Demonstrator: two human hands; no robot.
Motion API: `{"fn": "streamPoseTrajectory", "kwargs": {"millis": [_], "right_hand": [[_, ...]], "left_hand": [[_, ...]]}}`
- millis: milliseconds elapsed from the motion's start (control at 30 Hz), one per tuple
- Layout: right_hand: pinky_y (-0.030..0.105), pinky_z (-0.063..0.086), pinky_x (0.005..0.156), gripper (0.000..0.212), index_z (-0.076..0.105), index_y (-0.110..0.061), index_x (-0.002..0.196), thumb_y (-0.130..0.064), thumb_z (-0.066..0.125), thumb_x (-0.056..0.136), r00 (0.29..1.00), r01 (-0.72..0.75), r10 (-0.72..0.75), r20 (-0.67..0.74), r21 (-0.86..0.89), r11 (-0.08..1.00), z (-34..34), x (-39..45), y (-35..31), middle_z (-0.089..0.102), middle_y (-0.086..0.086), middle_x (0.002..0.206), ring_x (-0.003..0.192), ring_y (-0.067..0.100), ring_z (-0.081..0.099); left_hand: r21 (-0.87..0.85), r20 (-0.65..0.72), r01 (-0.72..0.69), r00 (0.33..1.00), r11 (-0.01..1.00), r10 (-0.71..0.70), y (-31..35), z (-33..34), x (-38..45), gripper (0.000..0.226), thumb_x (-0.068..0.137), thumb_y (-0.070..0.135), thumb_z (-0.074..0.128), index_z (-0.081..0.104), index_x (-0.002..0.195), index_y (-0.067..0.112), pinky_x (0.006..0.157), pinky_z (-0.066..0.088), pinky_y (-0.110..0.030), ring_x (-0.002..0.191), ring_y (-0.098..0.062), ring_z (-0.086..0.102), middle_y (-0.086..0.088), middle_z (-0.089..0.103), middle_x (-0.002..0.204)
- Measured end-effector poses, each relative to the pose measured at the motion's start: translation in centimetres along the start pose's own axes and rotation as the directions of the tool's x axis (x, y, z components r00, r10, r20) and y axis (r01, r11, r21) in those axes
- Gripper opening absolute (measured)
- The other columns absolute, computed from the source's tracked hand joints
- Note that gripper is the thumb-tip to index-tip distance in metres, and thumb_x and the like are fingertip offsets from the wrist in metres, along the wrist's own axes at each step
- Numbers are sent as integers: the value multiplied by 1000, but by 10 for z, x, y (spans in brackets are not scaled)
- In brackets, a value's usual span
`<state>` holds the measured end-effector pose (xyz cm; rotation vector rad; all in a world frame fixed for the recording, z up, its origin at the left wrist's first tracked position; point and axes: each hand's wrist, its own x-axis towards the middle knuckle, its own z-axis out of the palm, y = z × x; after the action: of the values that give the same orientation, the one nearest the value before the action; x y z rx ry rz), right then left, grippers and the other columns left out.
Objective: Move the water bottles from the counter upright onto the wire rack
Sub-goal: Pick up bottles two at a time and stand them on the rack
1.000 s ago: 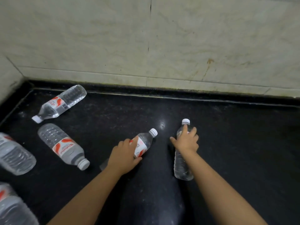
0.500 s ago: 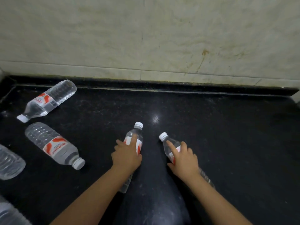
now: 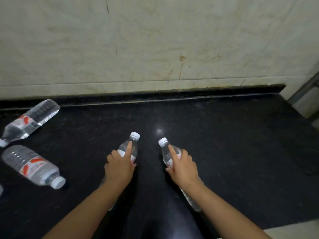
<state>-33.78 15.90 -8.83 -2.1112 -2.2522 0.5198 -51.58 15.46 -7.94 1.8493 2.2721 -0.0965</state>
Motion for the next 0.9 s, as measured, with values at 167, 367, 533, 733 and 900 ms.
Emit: {"fn": "streamPoseTrajectory", "kwargs": {"millis": [167,367,533,733,900], "right_hand": [[41,44,94,79,2,-27,144,-35,57,87,964,51,-14,-267,129,990,-32,-37,71,33,23,137,113,36,47],[47,51,77,80,14,-26,130,-27,71,73,860,210,-49,-507,265,941,-103,-101,189,48,34,120,94,46,57],[46,46,90,73,10,-26,132,-38,56,77,731,246,-20,-682,235,940,-186,-151,282,39,32,129,113,45,48],[46,36,102,79,17,-5,144,-32,60,83,590,189,91,-802,246,951,-279,-179,372,31,31,136,125,43,37],[44,38,102,80,13,-12,146,-28,61,85,485,168,130,-865,238,957,-335,-182,438,28,26,138,123,37,39]], "left_hand": [[-16,-136,-114,984,993,111,91,-22,-39,74,92,44,44,-3,147,29,91,45,-34,113,-26,43,-15,35,128],[1,-390,-387,849,922,357,238,-48,-101,86,66,35,79,33,137,18,53,52,-39,71,-36,58,-24,56,90],[-120,-556,-576,714,809,426,352,-89,-153,81,76,30,71,17,137,27,64,49,-46,82,-45,54,-31,52,99],[-81,-763,-741,476,667,436,468,-134,-172,65,86,38,53,0,124,41,73,43,-44,91,-42,50,-33,50,104],[-22,-832,-790,354,613,427,549,-152,-161,64,73,56,22,-5,127,37,74,42,-42,94,-38,50,-26,57,107]]}}
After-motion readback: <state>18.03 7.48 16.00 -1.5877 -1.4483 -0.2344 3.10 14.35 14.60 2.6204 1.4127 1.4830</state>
